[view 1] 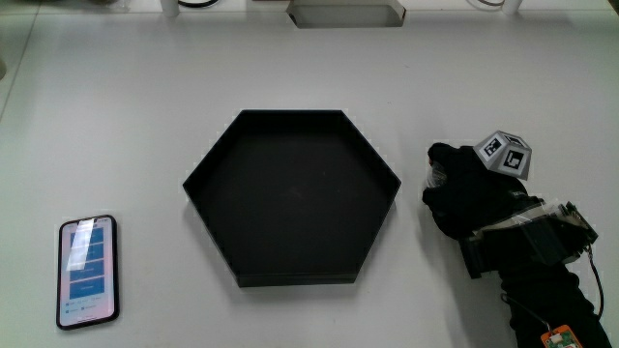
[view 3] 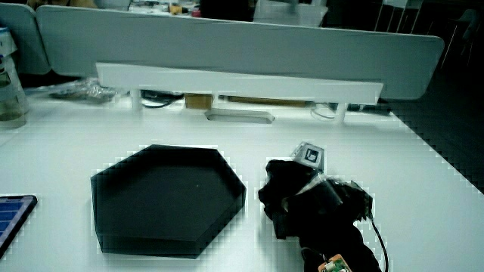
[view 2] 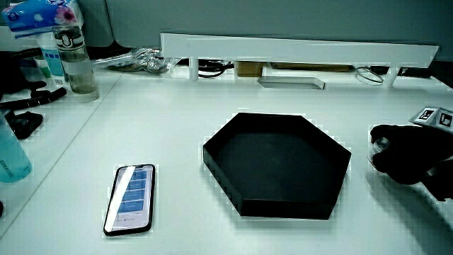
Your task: Pick paper clip from desk
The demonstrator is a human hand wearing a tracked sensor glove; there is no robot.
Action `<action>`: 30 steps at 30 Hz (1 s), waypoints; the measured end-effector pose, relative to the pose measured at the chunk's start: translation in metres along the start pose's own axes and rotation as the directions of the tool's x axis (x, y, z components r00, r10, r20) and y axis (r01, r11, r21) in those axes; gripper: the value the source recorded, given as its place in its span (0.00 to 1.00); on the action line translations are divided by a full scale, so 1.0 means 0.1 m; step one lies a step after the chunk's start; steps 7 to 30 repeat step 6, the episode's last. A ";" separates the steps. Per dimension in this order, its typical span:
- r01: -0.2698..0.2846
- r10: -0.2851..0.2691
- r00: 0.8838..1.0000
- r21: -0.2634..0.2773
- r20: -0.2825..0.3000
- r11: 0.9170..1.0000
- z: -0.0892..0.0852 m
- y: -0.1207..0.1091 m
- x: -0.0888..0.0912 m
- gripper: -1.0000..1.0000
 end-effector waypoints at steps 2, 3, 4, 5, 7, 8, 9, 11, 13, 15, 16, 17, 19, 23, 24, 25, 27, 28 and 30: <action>-0.024 0.024 1.000 0.026 0.010 0.999 0.06 -0.05 -0.09 1.00; -0.033 0.032 0.999 0.022 0.021 0.999 0.08 -0.08 -0.13 1.00; -0.070 0.070 0.998 0.038 0.007 0.997 0.12 -0.16 -0.22 1.00; -0.095 0.095 0.995 0.030 -0.003 0.995 0.13 -0.18 -0.26 1.00; -0.087 0.087 0.996 0.053 0.005 0.995 0.14 -0.17 -0.29 1.00; -0.087 0.087 0.996 0.053 0.005 0.995 0.14 -0.17 -0.29 1.00; -0.087 0.087 0.996 0.053 0.005 0.995 0.14 -0.17 -0.29 1.00; -0.087 0.087 0.996 0.053 0.005 0.995 0.14 -0.17 -0.29 1.00; -0.087 0.087 0.996 0.053 0.005 0.995 0.14 -0.17 -0.29 1.00; -0.087 0.087 0.996 0.053 0.005 0.995 0.14 -0.17 -0.29 1.00; -0.087 0.087 0.996 0.053 0.005 0.995 0.14 -0.17 -0.29 1.00; -0.087 0.087 0.996 0.053 0.005 0.995 0.14 -0.17 -0.29 1.00; -0.087 0.087 0.996 0.053 0.005 0.995 0.14 -0.17 -0.29 1.00; -0.087 0.087 0.996 0.053 0.005 0.995 0.14 -0.17 -0.29 1.00; -0.087 0.087 0.996 0.053 0.005 0.995 0.14 -0.17 -0.29 1.00; -0.087 0.087 0.996 0.053 0.005 0.995 0.14 -0.17 -0.29 1.00; -0.087 0.087 0.996 0.053 0.005 0.995 0.14 -0.17 -0.29 1.00; -0.087 0.087 0.996 0.053 0.005 0.995 0.14 -0.17 -0.29 1.00; -0.087 0.087 0.996 0.053 0.005 0.995 0.14 -0.17 -0.29 1.00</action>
